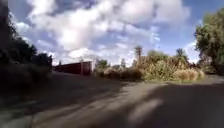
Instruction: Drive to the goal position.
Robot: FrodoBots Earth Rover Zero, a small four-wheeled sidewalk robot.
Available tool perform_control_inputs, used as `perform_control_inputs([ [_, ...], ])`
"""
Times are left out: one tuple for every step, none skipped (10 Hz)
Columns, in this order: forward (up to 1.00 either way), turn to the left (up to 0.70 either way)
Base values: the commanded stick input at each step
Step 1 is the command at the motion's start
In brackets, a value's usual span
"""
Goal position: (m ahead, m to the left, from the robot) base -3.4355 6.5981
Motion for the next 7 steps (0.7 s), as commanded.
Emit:
perform_control_inputs([
  [0.00,0.70],
  [0.00,0.70],
  [0.00,0.70],
  [0.00,0.70],
  [0.00,0.70],
  [0.00,0.70],
  [0.00,0.70],
])
